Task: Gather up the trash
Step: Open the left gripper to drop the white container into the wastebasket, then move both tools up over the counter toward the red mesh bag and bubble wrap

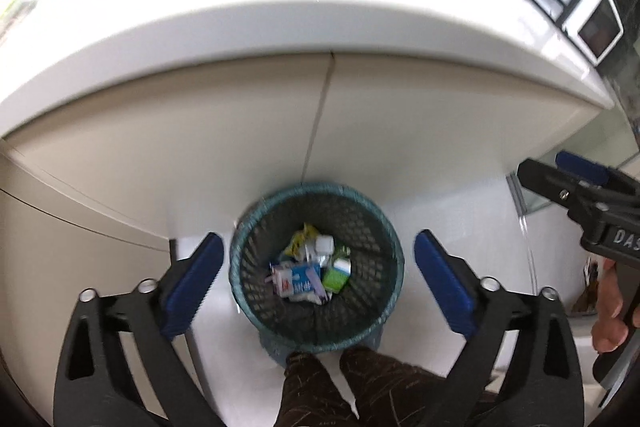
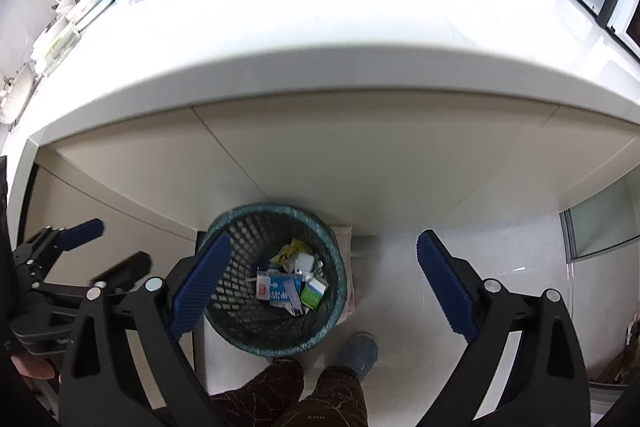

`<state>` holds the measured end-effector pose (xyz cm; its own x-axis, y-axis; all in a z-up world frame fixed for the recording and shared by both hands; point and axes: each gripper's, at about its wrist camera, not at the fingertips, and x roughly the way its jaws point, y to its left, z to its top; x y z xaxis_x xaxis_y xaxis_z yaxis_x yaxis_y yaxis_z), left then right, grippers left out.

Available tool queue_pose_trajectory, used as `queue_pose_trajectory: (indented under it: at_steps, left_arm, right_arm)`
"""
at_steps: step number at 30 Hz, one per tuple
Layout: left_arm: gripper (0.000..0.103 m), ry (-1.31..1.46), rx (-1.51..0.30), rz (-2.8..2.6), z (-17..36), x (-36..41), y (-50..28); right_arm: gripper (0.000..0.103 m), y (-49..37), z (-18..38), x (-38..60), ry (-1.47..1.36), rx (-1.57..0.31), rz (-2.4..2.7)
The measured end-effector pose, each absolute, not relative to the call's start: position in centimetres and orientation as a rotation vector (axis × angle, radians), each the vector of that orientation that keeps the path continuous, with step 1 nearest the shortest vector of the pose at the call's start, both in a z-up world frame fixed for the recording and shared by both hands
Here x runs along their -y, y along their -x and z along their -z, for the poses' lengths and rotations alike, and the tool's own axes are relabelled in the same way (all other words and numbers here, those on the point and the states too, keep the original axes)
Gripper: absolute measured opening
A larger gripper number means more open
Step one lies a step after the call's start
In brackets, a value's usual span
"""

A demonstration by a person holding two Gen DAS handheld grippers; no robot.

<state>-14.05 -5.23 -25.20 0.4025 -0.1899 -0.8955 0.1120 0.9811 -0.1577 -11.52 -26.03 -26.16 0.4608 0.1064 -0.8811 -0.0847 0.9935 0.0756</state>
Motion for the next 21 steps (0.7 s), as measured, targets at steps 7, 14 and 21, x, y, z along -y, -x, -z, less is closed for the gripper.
queue_pose_trajectory:
  at_steps: [7, 14, 21]
  left_arm:
    - [0.097, 0.114, -1.055, 0.167, 20.9, 2.4, 13.1]
    - [0.097, 0.119, -1.038, 0.136, 18.3, -0.4, 11.0]
    - [0.097, 0.136, -1.005, 0.089, 15.5, -2.7, 9.0]
  right_arm:
    - [0.09, 9.7, 22.6, 25.1, -0.043, -1.017, -0.105]
    - [0.09, 7.9, 19.5, 23.2, -0.022, -0.981, -0.088]
    - [0.09, 5.4, 16.5, 22.0, -0.008, -0.962, -0.096]
